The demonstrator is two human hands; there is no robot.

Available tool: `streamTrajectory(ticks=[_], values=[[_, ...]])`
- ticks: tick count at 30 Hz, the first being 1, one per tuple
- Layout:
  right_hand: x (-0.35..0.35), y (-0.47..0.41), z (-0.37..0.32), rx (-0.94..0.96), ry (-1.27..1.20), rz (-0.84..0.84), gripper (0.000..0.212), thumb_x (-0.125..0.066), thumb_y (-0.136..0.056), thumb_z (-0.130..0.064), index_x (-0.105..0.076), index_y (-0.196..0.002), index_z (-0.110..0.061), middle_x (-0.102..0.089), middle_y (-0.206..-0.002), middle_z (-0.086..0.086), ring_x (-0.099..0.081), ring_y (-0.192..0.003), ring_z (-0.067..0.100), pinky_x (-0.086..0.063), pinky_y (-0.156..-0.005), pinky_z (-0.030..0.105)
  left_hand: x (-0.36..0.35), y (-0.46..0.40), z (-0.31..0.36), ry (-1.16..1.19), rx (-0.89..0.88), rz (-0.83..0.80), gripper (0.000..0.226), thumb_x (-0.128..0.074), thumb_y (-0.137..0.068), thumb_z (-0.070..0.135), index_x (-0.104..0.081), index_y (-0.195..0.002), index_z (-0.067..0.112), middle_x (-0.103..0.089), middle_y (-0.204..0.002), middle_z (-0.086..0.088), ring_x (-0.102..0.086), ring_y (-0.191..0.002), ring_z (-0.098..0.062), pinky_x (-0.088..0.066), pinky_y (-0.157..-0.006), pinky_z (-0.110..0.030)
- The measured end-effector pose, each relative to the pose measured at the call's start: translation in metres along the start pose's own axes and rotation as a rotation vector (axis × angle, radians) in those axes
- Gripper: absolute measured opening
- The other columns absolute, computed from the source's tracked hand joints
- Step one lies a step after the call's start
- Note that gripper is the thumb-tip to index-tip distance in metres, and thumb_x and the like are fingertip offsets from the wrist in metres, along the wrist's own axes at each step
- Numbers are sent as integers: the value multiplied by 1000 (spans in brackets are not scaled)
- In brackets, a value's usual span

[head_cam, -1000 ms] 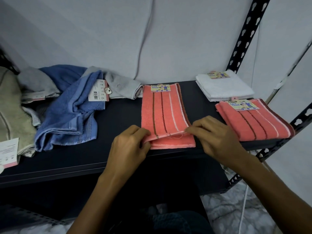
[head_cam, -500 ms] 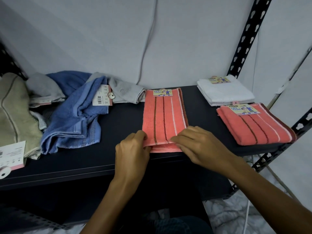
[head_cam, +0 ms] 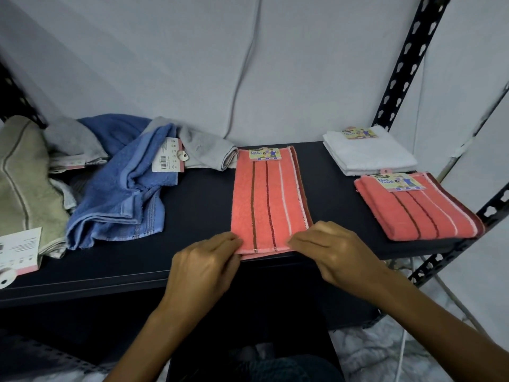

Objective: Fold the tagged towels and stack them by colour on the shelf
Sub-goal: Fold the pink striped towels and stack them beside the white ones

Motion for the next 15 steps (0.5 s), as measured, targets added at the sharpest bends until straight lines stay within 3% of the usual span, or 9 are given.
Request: streamTrajectory(ticks=[3, 6, 7, 9, 12, 15], values=[[6, 10, 7, -152, -221, 49, 36, -49, -84, -1, -74, -109, -7, -72, -112, 1, -66, -101, 16, -55, -83, 34, -4, 9, -11, 106, -46, -114, 38, -50, -95, 42, -75, -110, 18, -67, -120, 8, -69, -93, -13, -57, -77, -32], [16, 15, 31, -502, -596, 226, 22, -62, -87, -9, -76, -104, -12, -74, -98, -5, -68, -93, 9, -55, -81, 31, -6, 5, -24, 356, 78, -156, 43, -46, -98, 49, -77, -100, 19, -61, -116, 13, -61, -104, -6, -51, -87, -35], [19, 12, 35, -567, -558, 295, 19, -64, -88, -13, -76, -102, -14, -73, -94, -7, -68, -89, 8, -54, -78, 31, -5, -1, -25, 354, 103, -132, 43, -46, -97, 49, -77, -98, 19, -59, -113, 12, -59, -103, -7, -50, -86, -37], [16, 3, 32, -630, -395, 325, 20, -62, -90, -23, -76, -102, -17, -67, -92, -7, -63, -87, 11, -52, -76, 31, -7, -13, -25, 269, 130, -107, 42, -44, -96, 50, -71, -114, 23, -56, -118, 9, -54, -110, -13, -47, -91, -40], [-6, -3, 16, -634, -113, 181, 29, -56, -91, -37, -76, -101, -18, -57, -91, -2, -52, -86, 18, -51, -70, 38, -28, -21, -15, 70, 100, -329, 63, -19, -94, 62, -36, -149, 36, -26, -158, 7, -24, -145, -14, -28, -111, -43], [-8, 9, 6, -635, -35, 241, 31, -56, -90, -37, -76, -100, -15, -58, -92, 0, -49, -84, 19, -50, -66, 42, -44, -12, -13, -75, 69, -519, 81, 13, -83, 69, -9, -155, 39, 4, -164, 8, 1, -151, -11, -3, -121, -45]])
Point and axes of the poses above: each hand's wrist, its own y-axis away from the middle knuckle, its own x-axis out of the back of the hand, z = x × y, the point moved 7 cm from there along -y, towards the middle knuckle
